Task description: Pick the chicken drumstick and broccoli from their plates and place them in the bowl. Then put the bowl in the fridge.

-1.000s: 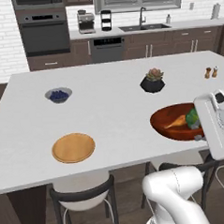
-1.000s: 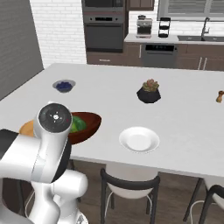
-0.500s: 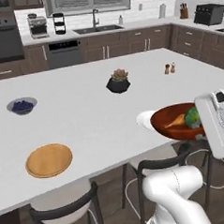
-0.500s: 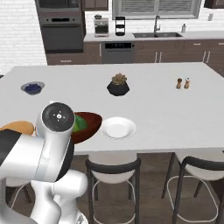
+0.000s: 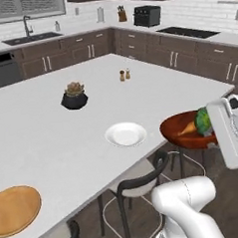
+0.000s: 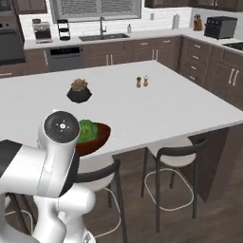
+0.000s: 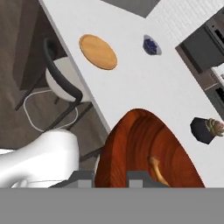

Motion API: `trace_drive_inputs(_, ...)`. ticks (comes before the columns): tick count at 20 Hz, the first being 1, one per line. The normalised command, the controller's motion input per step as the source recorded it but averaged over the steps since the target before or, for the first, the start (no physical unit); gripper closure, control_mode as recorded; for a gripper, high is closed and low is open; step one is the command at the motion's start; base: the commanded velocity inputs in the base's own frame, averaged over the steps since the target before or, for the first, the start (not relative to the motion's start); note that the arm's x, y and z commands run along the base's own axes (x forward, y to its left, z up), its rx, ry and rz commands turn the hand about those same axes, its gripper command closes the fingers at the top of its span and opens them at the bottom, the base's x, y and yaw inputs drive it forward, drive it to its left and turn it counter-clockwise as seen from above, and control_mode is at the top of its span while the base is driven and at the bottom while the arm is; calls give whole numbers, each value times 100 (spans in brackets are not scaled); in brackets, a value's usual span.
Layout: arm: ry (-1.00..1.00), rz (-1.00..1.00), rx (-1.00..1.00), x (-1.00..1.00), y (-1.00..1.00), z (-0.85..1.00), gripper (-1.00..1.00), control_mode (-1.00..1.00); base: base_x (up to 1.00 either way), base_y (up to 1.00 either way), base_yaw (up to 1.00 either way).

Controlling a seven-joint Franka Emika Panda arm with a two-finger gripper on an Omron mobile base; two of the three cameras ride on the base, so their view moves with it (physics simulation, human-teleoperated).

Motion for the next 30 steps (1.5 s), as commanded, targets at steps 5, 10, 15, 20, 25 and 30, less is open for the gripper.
trace_drive_inputs(5, 0, 0, 0, 0, 0, 0, 100, 100, 0, -57, -43)
trace_drive_inputs(10, 0, 0, 0, 0, 0, 0, 100, 100, 14, -62, -46)
trace_drive_inputs(15, 0, 0, 0, 0, 0, 0, 100, 100, 39, -41, -59)
trace_drive_inputs(20, 0, 0, 0, 0, 0, 0, 100, 100, 46, -40, -59)
trace_drive_inputs(25, 0, 0, 0, 0, 0, 0, 100, 100, 64, -28, -58)
trace_drive_inputs(30, 0, 0, 0, 0, 0, 0, 100, 100, 97, -19, -45)
